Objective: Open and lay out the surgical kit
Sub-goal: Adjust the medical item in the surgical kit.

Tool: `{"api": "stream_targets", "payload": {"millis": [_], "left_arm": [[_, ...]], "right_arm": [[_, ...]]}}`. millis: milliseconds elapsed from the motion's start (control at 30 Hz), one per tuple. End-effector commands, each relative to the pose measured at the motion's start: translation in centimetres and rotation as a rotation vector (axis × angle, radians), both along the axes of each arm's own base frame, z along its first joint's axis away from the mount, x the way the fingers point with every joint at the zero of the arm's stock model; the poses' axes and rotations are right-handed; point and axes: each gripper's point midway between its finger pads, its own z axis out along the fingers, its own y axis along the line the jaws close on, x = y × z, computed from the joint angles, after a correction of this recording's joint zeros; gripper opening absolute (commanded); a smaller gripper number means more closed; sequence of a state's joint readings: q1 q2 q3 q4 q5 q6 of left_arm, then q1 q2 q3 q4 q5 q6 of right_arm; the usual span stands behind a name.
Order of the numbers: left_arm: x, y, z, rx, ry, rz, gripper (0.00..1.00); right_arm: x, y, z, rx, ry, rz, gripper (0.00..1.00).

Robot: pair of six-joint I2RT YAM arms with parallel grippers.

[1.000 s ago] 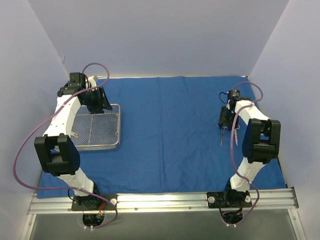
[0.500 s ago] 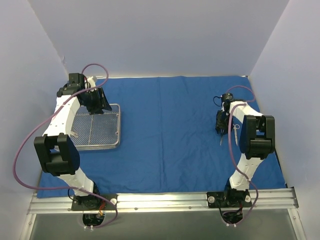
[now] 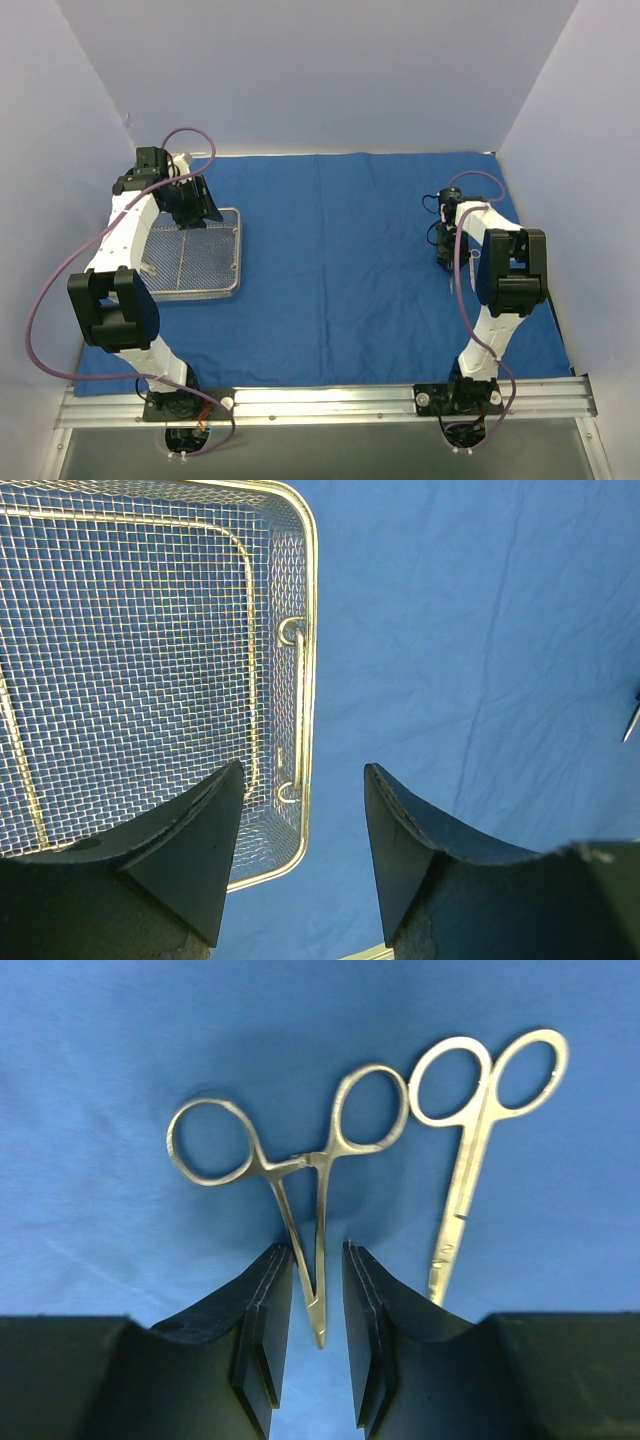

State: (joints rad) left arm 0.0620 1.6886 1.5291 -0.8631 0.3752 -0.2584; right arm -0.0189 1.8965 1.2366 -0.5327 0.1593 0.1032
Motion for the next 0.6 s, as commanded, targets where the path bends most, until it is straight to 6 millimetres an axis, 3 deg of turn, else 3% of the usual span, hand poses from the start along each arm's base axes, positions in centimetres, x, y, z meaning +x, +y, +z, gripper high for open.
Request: {"api": "stream_targets", "payload": {"millis": [0, 400, 567], "left_arm": [[0.6, 0.0, 1.3, -0.019, -0.058, -0.002, 0.6], [0.6, -0.2, 1.2, -0.032, -0.057, -0.004, 0.6], [0.2, 0.4, 1.2, -0.011, -0.05, 0.018, 0.6]], "right_arm": [[-1.9, -1.8, 0.3, -0.089, 0.088, 0.017, 0.28], [-0.4, -1.3, 0.2, -0.096, 0.069, 0.053, 0.28], [0.2, -0.9, 1.0, -0.074, 0.036, 0.034, 0.37]]}}
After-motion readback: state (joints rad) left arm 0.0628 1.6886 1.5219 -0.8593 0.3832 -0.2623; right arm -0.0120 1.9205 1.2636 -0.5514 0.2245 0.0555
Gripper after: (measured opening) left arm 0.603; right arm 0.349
